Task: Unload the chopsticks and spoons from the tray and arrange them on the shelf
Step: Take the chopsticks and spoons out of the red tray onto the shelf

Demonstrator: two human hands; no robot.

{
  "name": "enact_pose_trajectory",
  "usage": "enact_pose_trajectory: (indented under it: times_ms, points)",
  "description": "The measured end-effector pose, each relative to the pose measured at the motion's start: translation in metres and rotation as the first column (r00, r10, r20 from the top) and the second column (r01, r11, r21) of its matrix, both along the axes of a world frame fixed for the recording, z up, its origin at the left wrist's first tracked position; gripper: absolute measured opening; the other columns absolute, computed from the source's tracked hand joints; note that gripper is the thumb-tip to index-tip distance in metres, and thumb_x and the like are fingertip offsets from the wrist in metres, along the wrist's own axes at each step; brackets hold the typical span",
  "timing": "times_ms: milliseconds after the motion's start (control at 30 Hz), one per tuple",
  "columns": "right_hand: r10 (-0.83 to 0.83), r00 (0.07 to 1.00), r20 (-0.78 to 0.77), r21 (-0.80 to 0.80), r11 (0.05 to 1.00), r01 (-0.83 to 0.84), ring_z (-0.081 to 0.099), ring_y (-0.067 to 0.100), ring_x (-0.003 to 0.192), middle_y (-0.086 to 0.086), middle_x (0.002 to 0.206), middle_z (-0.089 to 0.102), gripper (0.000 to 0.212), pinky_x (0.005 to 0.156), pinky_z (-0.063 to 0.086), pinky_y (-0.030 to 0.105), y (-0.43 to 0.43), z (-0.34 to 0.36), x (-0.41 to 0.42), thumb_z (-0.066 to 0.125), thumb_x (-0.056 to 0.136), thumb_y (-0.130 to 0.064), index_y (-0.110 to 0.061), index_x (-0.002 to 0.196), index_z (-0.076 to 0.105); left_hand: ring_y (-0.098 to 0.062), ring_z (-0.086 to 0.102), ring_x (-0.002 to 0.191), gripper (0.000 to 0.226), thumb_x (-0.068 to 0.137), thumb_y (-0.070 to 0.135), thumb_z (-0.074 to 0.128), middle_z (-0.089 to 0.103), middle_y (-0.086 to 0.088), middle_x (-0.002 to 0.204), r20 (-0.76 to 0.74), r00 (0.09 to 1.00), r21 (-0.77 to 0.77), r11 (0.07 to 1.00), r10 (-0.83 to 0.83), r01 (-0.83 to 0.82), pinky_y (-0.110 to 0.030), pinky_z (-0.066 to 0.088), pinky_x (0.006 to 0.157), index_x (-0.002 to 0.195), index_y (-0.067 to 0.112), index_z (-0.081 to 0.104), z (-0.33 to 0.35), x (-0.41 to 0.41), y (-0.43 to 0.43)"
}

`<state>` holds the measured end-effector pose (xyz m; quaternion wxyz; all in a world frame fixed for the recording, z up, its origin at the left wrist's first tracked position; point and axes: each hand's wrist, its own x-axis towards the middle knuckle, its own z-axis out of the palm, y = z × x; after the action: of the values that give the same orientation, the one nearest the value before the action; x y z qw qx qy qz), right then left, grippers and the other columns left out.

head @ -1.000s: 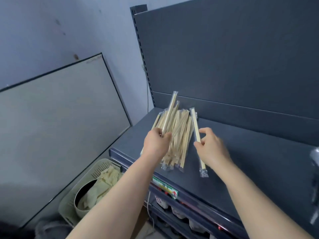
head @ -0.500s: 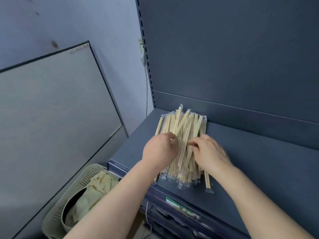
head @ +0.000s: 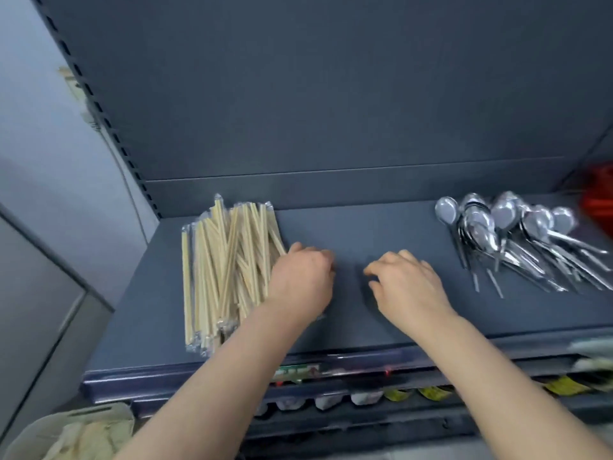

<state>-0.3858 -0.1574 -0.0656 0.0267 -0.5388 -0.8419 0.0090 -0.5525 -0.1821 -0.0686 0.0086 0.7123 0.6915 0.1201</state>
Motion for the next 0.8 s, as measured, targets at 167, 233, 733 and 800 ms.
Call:
enact_pose_trajectory:
  times_ms: [167, 233, 733, 800]
  points:
    - [-0.179, 0.984, -0.004, 0.02, 0.984, 0.179, 0.044, 0.016, 0.119, -0.009, 0.124, 0.057, 0.028, 0.096, 0.037, 0.034, -0.017, 0.007, 0.087, 0.046, 0.097, -0.03, -0.033, 0.123, 0.059, -0.028, 0.05, 0.102, 0.019, 0.092, 0.019, 0.046, 0.067, -0.005, 0.097, 0.019, 0.984, -0.061, 0.982, -0.178, 0.179, -0.035, 0.048, 0.075, 0.097, 0.016, 0.064, 0.004, 0.08, 0.013]
    - [-0.245, 0.969, -0.027, 0.033, 0.969, 0.245, 0.045, 0.017, 0.118, -0.008, 0.122, 0.059, 0.027, 0.095, 0.037, 0.034, -0.024, 0.011, 0.126, 0.047, 0.097, -0.03, -0.033, 0.121, 0.06, -0.027, 0.052, 0.102, 0.02, 0.091, 0.019, 0.046, 0.068, -0.005, 0.096, 0.05, 0.974, -0.085, 0.97, -0.222, 0.226, -0.034, 0.048, 0.075, 0.098, 0.016, 0.065, 0.007, 0.115, 0.016]
    - [-0.556, 0.812, -0.175, 0.105, 0.81, 0.577, 0.052, 0.02, 0.115, -0.005, 0.119, 0.062, 0.027, 0.086, 0.044, 0.033, -0.037, 0.049, 0.474, 0.05, 0.097, -0.028, -0.031, 0.122, 0.06, -0.018, 0.061, 0.096, 0.028, 0.09, 0.023, 0.059, 0.064, 0.003, 0.093, 0.314, 0.878, -0.046, 0.917, -0.362, 0.395, -0.028, 0.046, 0.085, 0.117, 0.017, 0.062, 0.05, 0.437, 0.036]
    - [-0.548, 0.815, -0.187, 0.099, 0.815, 0.57, 0.053, 0.019, 0.114, -0.005, 0.118, 0.062, 0.026, 0.085, 0.045, 0.033, -0.029, 0.052, 0.494, 0.05, 0.097, -0.028, -0.031, 0.12, 0.061, -0.015, 0.059, 0.088, 0.024, 0.091, 0.022, 0.058, 0.059, 0.008, 0.084, 0.32, 0.873, -0.028, 0.918, -0.367, 0.396, -0.027, 0.047, 0.081, 0.114, 0.017, 0.063, 0.054, 0.459, 0.041]
